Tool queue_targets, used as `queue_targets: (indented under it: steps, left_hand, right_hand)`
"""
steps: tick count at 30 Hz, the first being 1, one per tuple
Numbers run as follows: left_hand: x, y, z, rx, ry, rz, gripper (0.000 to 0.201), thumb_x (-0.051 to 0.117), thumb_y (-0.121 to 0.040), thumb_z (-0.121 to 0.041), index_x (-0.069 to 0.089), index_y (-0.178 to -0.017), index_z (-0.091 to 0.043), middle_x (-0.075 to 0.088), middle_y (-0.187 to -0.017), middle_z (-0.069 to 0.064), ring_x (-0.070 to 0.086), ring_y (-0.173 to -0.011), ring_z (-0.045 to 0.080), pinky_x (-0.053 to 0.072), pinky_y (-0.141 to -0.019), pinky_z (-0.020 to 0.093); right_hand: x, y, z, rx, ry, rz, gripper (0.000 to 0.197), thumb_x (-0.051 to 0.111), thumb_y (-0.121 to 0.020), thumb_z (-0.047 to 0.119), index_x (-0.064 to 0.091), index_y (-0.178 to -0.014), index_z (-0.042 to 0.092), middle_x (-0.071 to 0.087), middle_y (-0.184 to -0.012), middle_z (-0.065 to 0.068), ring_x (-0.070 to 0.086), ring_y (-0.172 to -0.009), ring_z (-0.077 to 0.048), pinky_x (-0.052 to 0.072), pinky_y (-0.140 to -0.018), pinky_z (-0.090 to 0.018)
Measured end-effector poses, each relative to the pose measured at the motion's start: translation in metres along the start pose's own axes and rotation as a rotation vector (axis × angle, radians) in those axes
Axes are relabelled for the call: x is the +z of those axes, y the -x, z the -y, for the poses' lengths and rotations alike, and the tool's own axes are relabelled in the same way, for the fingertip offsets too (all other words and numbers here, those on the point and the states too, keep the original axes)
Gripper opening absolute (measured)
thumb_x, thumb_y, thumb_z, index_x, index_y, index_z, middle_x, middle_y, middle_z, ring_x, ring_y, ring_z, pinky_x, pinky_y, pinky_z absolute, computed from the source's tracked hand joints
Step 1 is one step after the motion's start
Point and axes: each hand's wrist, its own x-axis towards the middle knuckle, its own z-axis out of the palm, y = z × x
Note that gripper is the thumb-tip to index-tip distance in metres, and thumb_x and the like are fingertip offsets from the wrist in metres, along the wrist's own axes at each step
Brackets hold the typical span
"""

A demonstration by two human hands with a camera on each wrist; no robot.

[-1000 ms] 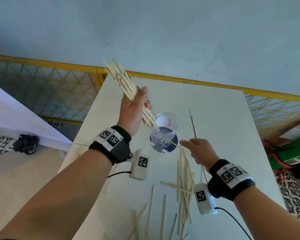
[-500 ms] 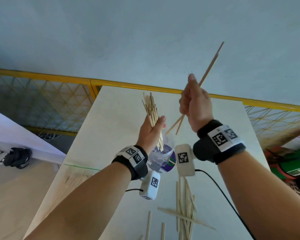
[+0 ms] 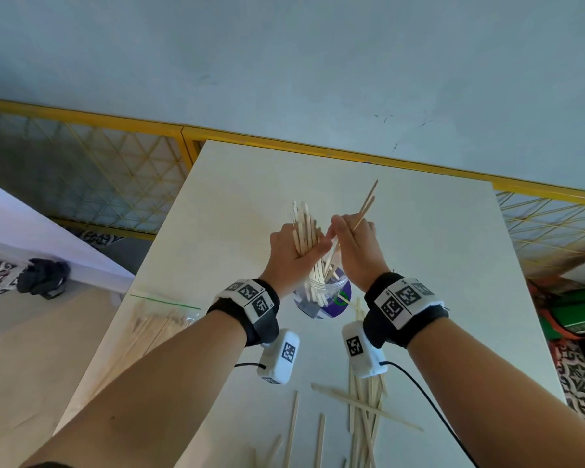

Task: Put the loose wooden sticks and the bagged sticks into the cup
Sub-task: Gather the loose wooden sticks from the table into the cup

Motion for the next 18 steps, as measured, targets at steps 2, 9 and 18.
queue_targets:
  steps: [2, 9, 18]
  left_hand:
    - [-0.003, 0.004, -0.005, -0.038, -0.147, 0.028, 0.018, 0.071, -0.083, -0.048, 0.060, -0.087, -0.034, 0.054, -0.099, -0.004, 0.049, -0.113, 0.026, 0.044, -0.098, 0.040]
    - [-0.019, -0.001, -0.023, 0.028, -0.360, 0.101, 0.040, 0.070, -0.083, -0.052, 0.063, -0.110, -0.025, 0.054, -0.104, 0.002, 0.049, -0.100, 0.015, 0.037, -0.084, 0.025]
    - [-0.036, 0.008, -0.038, 0.034, -0.319, 0.058, 0.042, 0.070, -0.087, -0.044, 0.066, -0.116, -0.013, 0.066, -0.098, -0.006, 0.059, -0.084, 0.007, 0.042, -0.071, 0.013]
  right_hand:
    - [0.001, 0.002, -0.002, -0.002, 0.232, 0.045, 0.037, 0.023, -0.093, 0.040, 0.053, -0.078, 0.023, 0.058, -0.091, -0.003, 0.044, -0.093, -0.023, 0.021, -0.078, -0.024]
    - [-0.010, 0.005, 0.005, 0.095, 0.113, 0.011, 0.017, 0.049, -0.094, 0.021, 0.062, -0.090, 0.009, 0.061, -0.086, -0.003, 0.052, -0.067, -0.008, 0.037, -0.056, -0.010]
    - [-0.027, 0.025, 0.014, 0.148, 0.174, 0.055, 0.039, 0.072, -0.081, 0.028, 0.065, -0.116, 0.014, 0.069, -0.109, 0.000, 0.061, -0.091, -0.014, 0.042, -0.082, -0.023]
